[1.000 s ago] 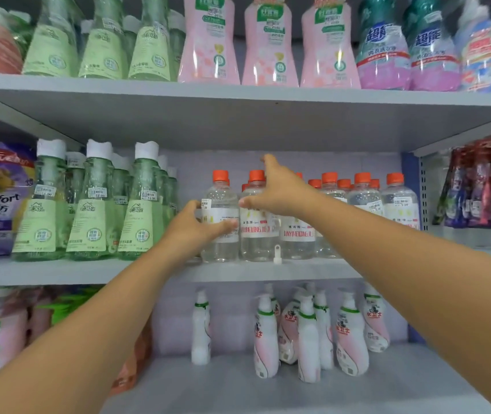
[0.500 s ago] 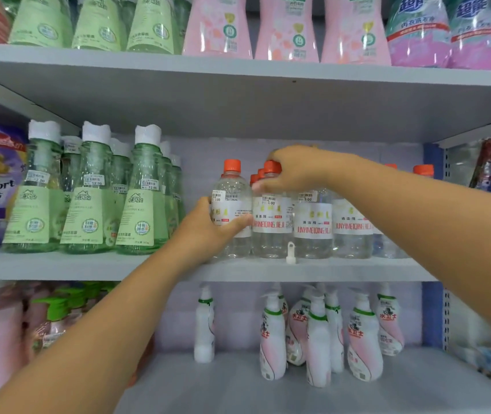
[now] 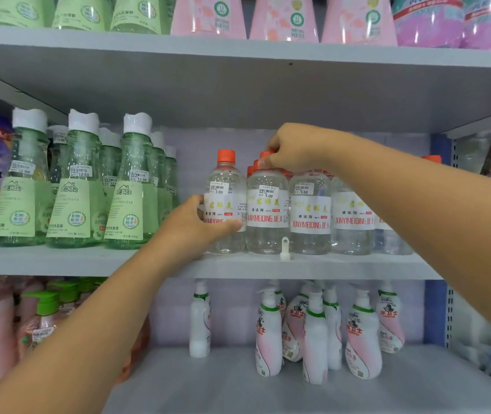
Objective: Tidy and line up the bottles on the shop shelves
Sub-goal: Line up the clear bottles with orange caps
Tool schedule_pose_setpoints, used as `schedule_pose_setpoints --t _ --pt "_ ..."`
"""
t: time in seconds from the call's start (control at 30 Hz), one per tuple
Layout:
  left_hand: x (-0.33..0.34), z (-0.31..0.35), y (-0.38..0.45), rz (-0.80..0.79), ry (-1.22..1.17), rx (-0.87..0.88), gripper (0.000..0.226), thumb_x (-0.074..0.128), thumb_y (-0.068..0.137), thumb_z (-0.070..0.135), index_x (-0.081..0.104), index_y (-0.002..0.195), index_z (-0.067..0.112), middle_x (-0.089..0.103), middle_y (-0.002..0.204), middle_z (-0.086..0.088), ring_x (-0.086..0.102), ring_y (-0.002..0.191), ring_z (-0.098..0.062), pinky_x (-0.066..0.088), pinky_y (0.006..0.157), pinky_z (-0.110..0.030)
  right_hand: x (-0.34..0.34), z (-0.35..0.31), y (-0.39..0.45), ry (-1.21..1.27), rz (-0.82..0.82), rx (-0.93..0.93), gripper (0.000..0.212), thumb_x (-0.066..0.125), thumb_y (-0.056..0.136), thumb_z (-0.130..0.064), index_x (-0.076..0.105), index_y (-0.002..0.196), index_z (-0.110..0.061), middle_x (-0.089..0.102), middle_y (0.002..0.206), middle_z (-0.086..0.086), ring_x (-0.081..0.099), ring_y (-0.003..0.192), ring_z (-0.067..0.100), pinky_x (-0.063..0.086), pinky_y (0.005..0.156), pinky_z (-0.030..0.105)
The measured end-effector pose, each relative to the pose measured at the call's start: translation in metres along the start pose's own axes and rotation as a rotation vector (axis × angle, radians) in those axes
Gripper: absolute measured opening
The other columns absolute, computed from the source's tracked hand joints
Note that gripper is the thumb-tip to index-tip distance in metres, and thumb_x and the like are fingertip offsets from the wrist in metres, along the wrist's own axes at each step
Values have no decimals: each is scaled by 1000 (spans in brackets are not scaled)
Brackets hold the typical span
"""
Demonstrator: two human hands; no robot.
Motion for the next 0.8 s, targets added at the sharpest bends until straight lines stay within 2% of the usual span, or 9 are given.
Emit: schedule_pose_setpoints --t 0.13,0.27,0.4,0.47,0.53,0.63,0.7,0.8 --pt "-1 0 0 -7 0 -4 57 87 64 64 59 109 41 72 99 17 70 82 1 58 70 -29 -1 3 2 11 -24 -15 36 61 95 -53 75 97 -20 72 83 -2 67 76 17 51 66 33" --pt "-2 1 -2 -5 10 2 60 84 57 71 58 104 45 72 97 17 69 76 6 59 71 -30 -3 3 1 -2 -48 -29 35 59 97 -52 75 101 -22 72 84 -7 66 77 13 46 63 31" --pt "-1 4 -4 -2 30 6 54 84 62 69 55 102 46 70 101 19 68 81 4 58 68 -28 -4 4 -3 -12 -64 -54 41 57 97 -56 74 105 -20 70 89 -6 64 79 14 46 65 31" --pt "-1 5 -4 -11 22 2 50 83 67 67 54 102 46 69 102 18 68 83 3 56 66 -26 -9 14 -9 44 -45 -54 46 55 95 -62 71 117 -24 70 99 -11 64 90 14 49 79 34" --pt "-2 6 -3 -14 6 -10 48 81 70 67 54 104 45 68 103 16 69 85 -1 56 68 -27 -19 32 -17 120 -1 -21 49 56 95 -60 66 129 -27 68 111 -14 60 102 13 45 93 35" --pt "-2 5 -2 -14 -4 -22 47 80 74 64 53 108 44 68 105 13 70 89 -5 57 73 -30 -25 57 -26 57 -59 23 41 61 93 -58 72 122 -30 70 117 -10 62 105 15 47 96 38" --pt "-1 6 -1 -8 4 -31 48 80 75 62 54 110 43 68 105 12 70 89 -7 57 74 -32 -19 64 -28 35 -97 38 35 63 92 -57 74 115 -32 74 109 -9 66 101 16 52 95 41" --pt "0 6 -1 8 3 -42 46 80 75 59 56 109 40 70 103 13 71 87 -7 59 76 -34 -14 66 -26 82 -50 54 27 66 91 -54 75 105 -33 75 90 -8 69 84 14 54 76 33"
Point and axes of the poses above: each hand's wrist, its own y-axis towards the middle knuckle, its own x-axis out of the palm, z = x × y, the point moved 2 cm from there along y, towards the middle knuckle
